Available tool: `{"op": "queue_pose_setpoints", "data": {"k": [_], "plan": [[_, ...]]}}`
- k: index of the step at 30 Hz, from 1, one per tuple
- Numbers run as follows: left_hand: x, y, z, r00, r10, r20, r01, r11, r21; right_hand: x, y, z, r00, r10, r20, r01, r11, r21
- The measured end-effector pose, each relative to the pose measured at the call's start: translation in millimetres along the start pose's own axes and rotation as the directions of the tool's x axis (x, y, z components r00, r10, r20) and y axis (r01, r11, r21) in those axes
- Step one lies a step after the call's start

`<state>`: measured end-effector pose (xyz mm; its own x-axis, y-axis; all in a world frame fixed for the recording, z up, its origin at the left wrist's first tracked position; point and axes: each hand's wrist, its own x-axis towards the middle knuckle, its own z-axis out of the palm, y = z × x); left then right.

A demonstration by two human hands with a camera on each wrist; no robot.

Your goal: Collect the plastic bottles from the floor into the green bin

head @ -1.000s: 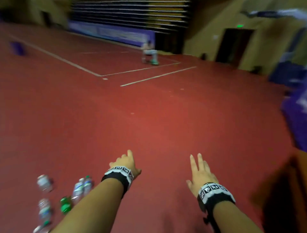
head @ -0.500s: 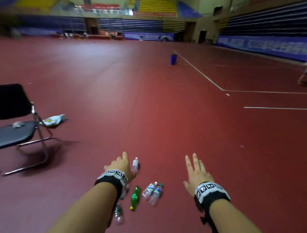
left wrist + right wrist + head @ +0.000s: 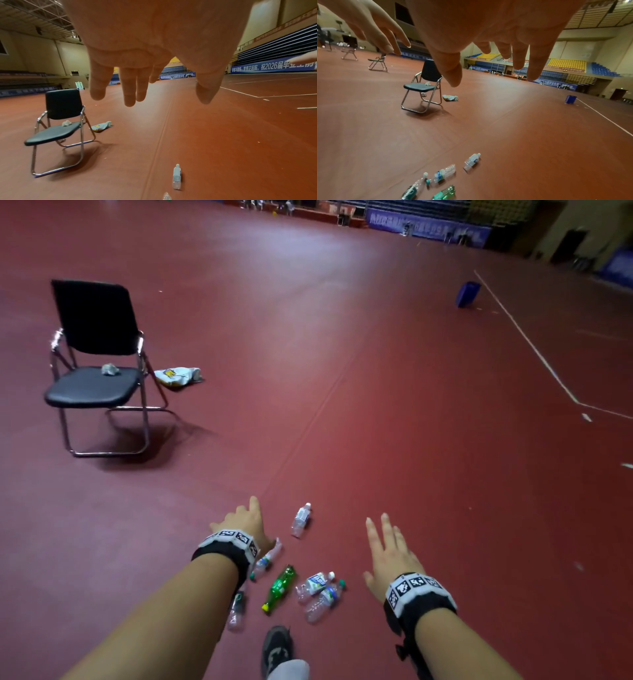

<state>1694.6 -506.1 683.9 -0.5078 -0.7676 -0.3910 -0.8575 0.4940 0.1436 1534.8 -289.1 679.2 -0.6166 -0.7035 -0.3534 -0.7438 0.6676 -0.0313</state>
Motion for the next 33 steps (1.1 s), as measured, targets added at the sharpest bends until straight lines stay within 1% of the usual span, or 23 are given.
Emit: {"op": "queue_pose_setpoints", "data": {"k": [3,7,10,12,15,18,20,21,23,25,27,29,31,33], "plan": [[60,44,3,0.997,0.074,0.029,-0.073,0.997,-0.023,49,27,-16,0.999,0.034,0.014,-0.033,0.999,-0.03],[135,105,6,0.98,0.174,0.098,-0.171,0.984,-0.041,116,59,-33,0.995,0.091,0.049,-0.089,0.996,-0.031],[183,134,17,0.963,0.236,0.129,-0.229,0.971,-0.066,166,75,-28,0.991,0.117,0.069,-0.117,0.993,-0.002],[212,143,32,0.958,0.236,0.162,-0.228,0.971,-0.068,198,82,-12,0.988,0.111,0.109,-0.114,0.993,0.027],[261,147,74,0.958,0.169,0.232,-0.159,0.985,-0.062,249,98,28,0.975,0.039,0.218,-0.046,0.998,0.031],[310,148,136,0.959,0.095,0.266,-0.07,0.992,-0.103,318,116,86,0.942,-0.073,0.326,0.073,0.997,0.014],[337,145,188,0.953,0.03,0.303,-0.001,0.996,-0.095,364,123,138,0.902,-0.155,0.402,0.173,0.985,-0.009],[351,143,217,0.944,0.006,0.331,0.024,0.996,-0.088,388,125,165,0.875,-0.206,0.439,0.238,0.971,-0.018],[375,141,279,0.913,-0.013,0.407,0.061,0.993,-0.105,431,131,221,0.801,-0.297,0.519,0.363,0.932,-0.027],[396,137,344,0.889,-0.031,0.457,0.097,0.988,-0.121,469,137,280,0.754,-0.363,0.548,0.467,0.883,-0.057],[405,130,407,0.852,-0.054,0.521,0.125,0.987,-0.102,493,143,337,0.717,-0.391,0.576,0.508,0.86,-0.048],[411,123,467,0.825,-0.068,0.561,0.123,0.991,-0.06,510,147,398,0.673,-0.413,0.614,0.548,0.836,-0.038],[412,111,522,0.786,-0.09,0.612,0.142,0.989,-0.038,521,146,459,0.608,-0.46,0.647,0.614,0.789,-0.017],[416,100,565,0.746,-0.095,0.66,0.133,0.991,-0.007,529,138,513,0.522,-0.509,0.685,0.682,0.731,0.024]]}}
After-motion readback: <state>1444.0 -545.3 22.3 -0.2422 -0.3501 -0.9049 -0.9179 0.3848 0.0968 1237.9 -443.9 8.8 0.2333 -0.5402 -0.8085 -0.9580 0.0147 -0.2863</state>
